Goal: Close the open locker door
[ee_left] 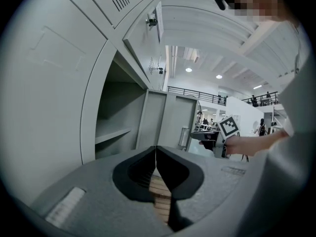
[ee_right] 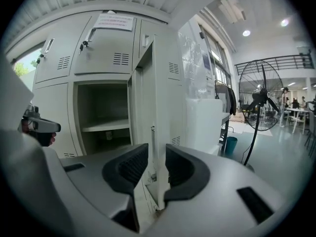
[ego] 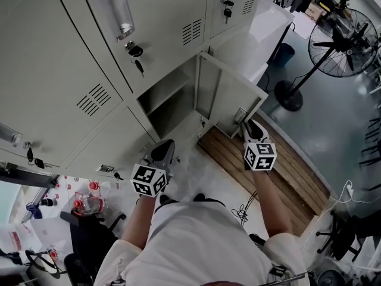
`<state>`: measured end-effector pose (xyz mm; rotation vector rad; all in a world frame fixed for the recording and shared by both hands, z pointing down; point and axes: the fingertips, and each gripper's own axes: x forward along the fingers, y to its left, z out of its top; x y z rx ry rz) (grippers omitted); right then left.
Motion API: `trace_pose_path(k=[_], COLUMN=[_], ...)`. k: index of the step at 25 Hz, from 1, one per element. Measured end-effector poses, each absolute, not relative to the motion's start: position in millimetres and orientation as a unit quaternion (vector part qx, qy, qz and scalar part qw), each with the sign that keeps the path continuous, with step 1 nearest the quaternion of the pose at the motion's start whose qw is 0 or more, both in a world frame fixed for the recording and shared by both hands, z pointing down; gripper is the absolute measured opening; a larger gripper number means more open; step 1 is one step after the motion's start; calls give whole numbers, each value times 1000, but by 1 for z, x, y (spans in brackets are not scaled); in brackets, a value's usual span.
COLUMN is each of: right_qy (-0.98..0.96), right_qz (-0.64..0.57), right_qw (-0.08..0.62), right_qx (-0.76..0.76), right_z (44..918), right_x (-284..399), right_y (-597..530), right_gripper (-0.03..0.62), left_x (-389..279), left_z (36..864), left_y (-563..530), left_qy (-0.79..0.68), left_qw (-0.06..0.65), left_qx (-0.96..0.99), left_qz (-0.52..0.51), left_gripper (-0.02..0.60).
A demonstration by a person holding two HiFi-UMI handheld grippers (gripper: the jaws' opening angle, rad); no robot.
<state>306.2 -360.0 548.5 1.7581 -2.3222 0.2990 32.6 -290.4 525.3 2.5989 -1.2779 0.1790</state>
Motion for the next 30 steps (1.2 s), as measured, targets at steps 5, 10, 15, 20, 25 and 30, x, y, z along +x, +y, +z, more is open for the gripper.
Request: trace_pose_path(k=[5, 10, 15, 20, 25, 30], right_qy=[-782, -780, -783, -785, -788, -795], right_qz=[102, 102, 100, 101, 100, 98], right_qw=[101, 104, 107, 109, 107, 106], right_qx=[606, 608, 605, 601, 598, 589], right_z=[548, 547, 548, 547, 547, 546], right_x=[295, 282, 266, 251, 235, 218], right_y=[-347, -338, -325, -315, -306, -299], right_gripper=[98, 98, 98, 98, 98, 98], left_x=[25, 19, 10, 0, -9, -18], left_z=[525, 523, 522, 520, 521, 523], left_y=[-285, -280, -274, -268, -264, -263], left_qy=[-429, -421, -414, -411, -409, -409], left_qw=[123, 121, 120, 120, 121, 125], left_qx=[893, 897, 900, 901, 902, 902], left_qz=[62, 62, 62, 62, 61, 60], left_gripper=[15, 15, 15, 15, 15, 15])
